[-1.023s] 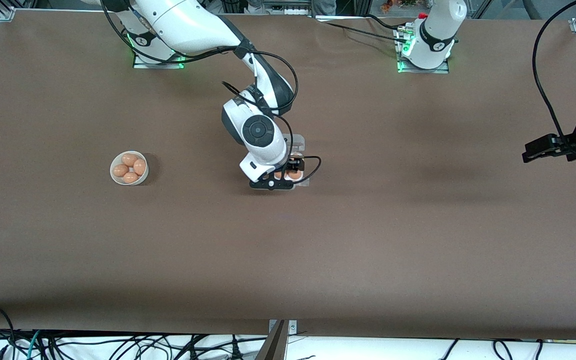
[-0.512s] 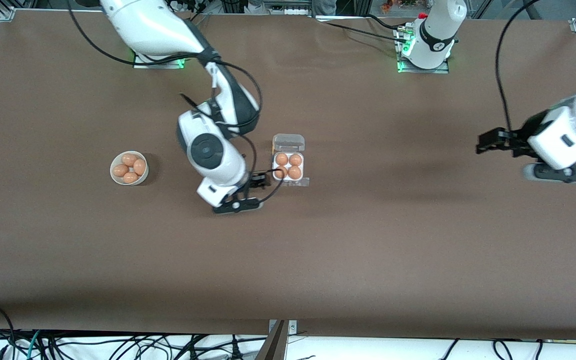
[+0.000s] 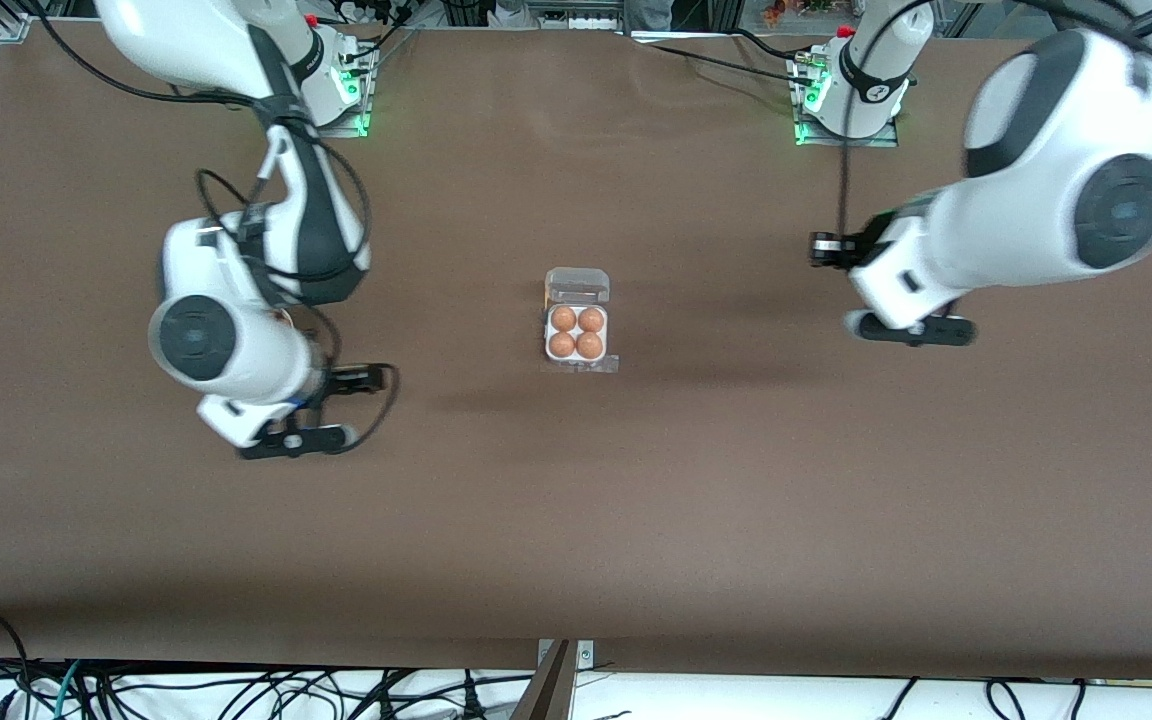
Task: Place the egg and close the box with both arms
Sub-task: 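Retract the right gripper while the left gripper reaches the carton lid, then fold the clear carton lid over the eggs with the left gripper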
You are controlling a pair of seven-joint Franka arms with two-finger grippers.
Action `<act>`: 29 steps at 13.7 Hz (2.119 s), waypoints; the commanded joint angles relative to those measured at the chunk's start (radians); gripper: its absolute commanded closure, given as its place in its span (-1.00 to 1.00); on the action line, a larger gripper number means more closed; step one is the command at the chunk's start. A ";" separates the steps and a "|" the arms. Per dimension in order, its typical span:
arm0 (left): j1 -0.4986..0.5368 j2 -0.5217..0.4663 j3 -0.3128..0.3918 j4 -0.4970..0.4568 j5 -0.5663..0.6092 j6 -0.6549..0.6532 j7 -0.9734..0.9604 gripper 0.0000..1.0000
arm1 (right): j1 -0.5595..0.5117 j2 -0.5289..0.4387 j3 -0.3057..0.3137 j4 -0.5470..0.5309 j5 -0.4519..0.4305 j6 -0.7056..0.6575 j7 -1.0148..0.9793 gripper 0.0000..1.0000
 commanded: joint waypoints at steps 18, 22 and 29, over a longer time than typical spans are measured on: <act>-0.378 0.376 0.012 0.024 -0.273 0.144 -0.346 1.00 | -0.527 -0.646 0.393 -0.284 -0.161 -0.213 0.037 -1.00; -0.407 0.404 0.012 0.023 -0.278 0.226 -0.367 1.00 | -0.523 -0.614 0.382 -0.273 -0.161 -0.197 0.020 -1.00; -0.404 0.427 0.017 0.027 -0.273 0.323 -0.387 1.00 | -0.526 -0.608 0.382 -0.270 -0.158 -0.184 0.020 -1.00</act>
